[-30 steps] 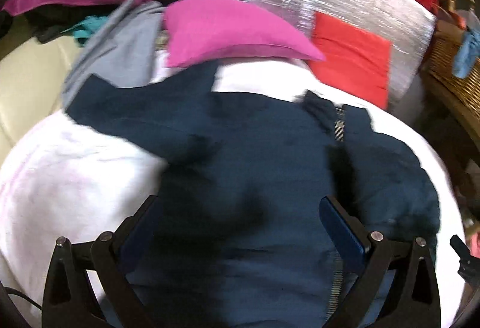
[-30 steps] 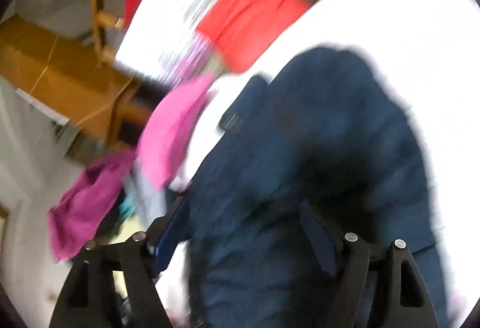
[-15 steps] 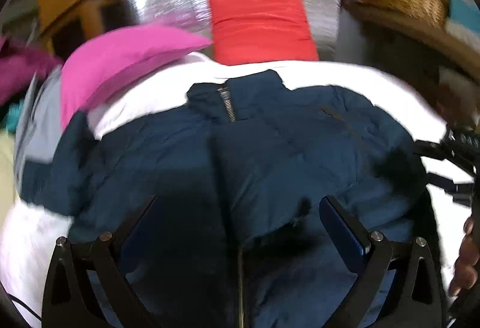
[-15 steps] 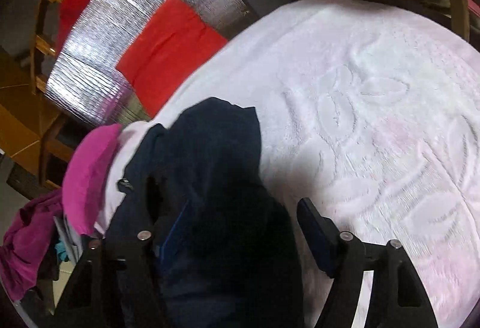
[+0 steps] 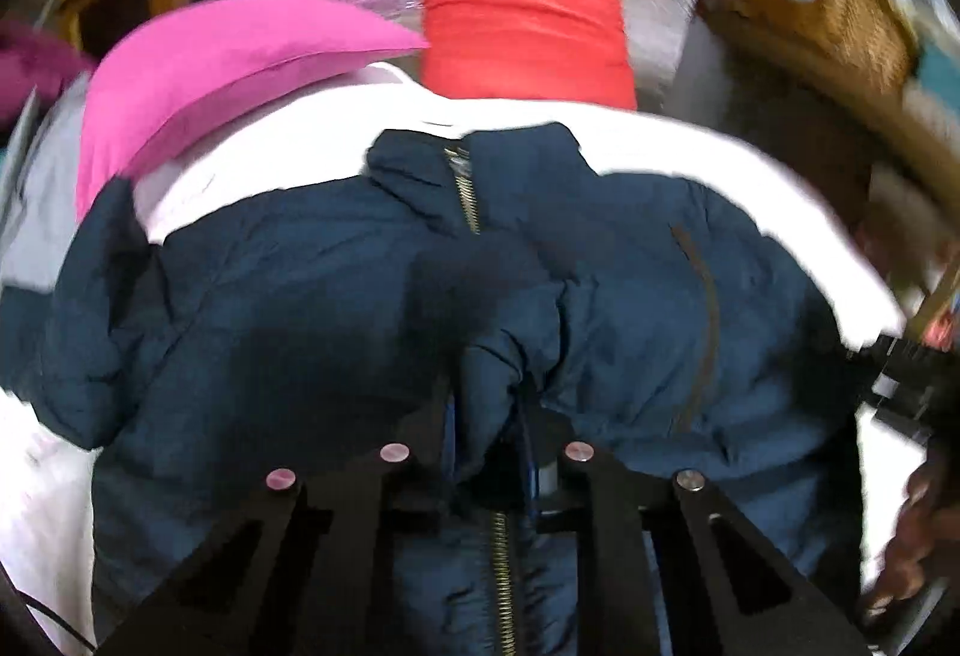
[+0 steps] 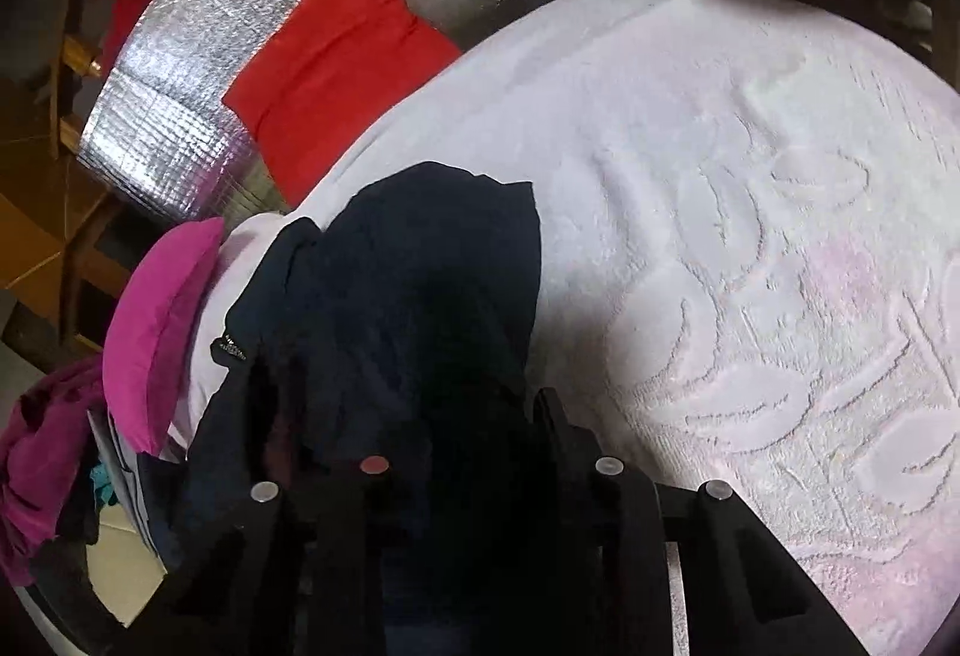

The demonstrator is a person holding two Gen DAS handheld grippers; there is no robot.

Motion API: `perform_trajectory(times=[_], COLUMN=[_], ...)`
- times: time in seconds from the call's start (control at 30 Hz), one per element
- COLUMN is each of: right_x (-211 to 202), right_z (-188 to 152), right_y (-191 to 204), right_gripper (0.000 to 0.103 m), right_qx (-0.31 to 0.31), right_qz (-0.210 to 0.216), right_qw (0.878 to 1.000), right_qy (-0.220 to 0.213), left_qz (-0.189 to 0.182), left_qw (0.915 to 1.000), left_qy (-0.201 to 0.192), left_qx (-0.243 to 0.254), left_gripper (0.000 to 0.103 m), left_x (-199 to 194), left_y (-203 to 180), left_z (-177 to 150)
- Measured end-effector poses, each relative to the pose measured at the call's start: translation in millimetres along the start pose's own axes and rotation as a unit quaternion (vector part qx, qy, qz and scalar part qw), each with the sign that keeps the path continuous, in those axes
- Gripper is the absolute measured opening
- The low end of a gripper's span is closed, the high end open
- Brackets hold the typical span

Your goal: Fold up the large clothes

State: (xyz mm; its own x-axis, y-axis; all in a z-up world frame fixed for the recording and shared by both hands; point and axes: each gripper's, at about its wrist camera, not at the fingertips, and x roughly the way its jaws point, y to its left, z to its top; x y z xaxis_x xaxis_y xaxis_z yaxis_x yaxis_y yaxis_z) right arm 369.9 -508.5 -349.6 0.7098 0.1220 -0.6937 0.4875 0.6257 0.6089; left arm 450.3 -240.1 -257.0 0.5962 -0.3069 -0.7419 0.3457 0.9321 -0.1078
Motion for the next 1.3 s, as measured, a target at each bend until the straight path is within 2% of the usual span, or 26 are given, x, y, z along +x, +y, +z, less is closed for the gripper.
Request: perform_trajectory(times=[0.13,0.27,0.37,0.4,0.43,0.5,0.73,0.83,0.9,0.97,1.03,1.1,1.17,1.27,1.3], right_x=[1,1,2,2,1,1,-6,-2,-8,-27,-47,-62,-63,-42,-32], right_z=[0,-2,-3,-3,-3,-3,-4,-4,-2,0,-2,-9,-20,-43,-51], right_y=[-2,-2,-3,-2,-2,0,6,4,5,11,22,39,60,99,110], right_gripper=[0.032,0.032,0.032,0.032,0.032,0.032,0.032,0.038,0.060,0.069,0.070,0.073,0.073,0.070,0.060], right_qx=[0.007,0.011,0.020,0.020,0.019,0.019,0.006,0.012,0.021,0.021,0.005,-0.022,-0.057,-0.133,-0.153], right_qz=[0.001,-0.006,-0.007,-0.007,-0.008,-0.009,-0.016,-0.036,-0.050,-0.051,-0.057,-0.042,-0.003,0.027,0.038], right_qw=[1.000,1.000,1.000,1.000,1.000,1.000,0.999,0.999,0.998,0.997,0.995,0.992,0.992,0.988,0.986], right_qy=[0.002,-0.002,-0.002,-0.004,-0.006,-0.010,-0.034,-0.016,-0.017,-0.046,-0.086,-0.118,-0.116,-0.079,-0.063], left_qz=[-0.006,0.081,0.069,0.064,0.060,0.051,0.013,0.007,-0.012,-0.015,0.005,0.033,0.071,0.126,0.134], left_qw=[0.9988,0.9948,0.9931,0.9921,0.9908,0.9890,0.9843,0.9848,0.9850,0.9854,0.9835,0.9761,0.9632,0.9347,0.9227], left_qy=[0.012,-0.006,0.008,0.018,0.029,0.032,0.044,0.023,0.003,-0.021,-0.052,-0.084,-0.103,-0.104,-0.095], left_qx=[-0.046,-0.062,-0.094,-0.107,-0.118,-0.135,-0.171,-0.172,-0.172,-0.168,-0.173,-0.198,-0.238,-0.316,-0.349], left_gripper=[0.019,0.020,0.025,0.035,0.052,0.067,0.067,0.067,0.067,0.068,0.074,0.080,0.084,0.084,0.084], left_x=[-8,-22,-26,-26,-25,-23,-23,-37,-53,-69,-86,-102,-110,-110,-107], left_y=[39,76,99,105,111,119,131,136,142,152,170,196,229,283,303], left_z=[8,7,4,3,1,-2,-3,2,4,7,9,7,3,-11,-18])
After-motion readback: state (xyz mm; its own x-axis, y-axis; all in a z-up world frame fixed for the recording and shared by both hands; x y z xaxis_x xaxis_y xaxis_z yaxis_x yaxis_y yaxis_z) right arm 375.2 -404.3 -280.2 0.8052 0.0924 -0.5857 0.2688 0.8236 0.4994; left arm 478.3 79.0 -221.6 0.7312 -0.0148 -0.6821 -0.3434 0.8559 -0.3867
